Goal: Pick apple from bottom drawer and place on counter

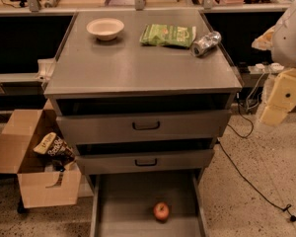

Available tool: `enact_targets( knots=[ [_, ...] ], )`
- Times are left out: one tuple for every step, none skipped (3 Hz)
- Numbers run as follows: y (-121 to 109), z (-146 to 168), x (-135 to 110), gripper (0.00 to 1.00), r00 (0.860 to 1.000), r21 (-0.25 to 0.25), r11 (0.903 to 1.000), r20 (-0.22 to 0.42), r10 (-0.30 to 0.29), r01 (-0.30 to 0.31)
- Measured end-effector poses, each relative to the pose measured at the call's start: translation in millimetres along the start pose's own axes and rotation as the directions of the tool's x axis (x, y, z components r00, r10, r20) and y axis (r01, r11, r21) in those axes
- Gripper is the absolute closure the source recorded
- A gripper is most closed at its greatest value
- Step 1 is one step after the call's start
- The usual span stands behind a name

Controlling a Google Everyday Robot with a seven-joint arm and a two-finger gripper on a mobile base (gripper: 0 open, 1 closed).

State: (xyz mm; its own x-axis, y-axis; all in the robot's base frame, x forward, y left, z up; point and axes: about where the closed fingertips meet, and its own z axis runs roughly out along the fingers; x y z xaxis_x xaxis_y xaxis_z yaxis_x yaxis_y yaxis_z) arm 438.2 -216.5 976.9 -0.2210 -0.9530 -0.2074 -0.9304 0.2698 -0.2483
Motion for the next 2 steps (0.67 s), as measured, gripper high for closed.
enact_targets(
  knots=[
    [0.0, 0.0, 0.0, 0.00, 1.000, 0.000, 1.0000, 0.000, 0.000, 0.000],
    [3.1, 28.8, 10.1, 0.00, 0.999, -0.012, 0.9999, 0.044, -0.003, 0.003]
  ],
)
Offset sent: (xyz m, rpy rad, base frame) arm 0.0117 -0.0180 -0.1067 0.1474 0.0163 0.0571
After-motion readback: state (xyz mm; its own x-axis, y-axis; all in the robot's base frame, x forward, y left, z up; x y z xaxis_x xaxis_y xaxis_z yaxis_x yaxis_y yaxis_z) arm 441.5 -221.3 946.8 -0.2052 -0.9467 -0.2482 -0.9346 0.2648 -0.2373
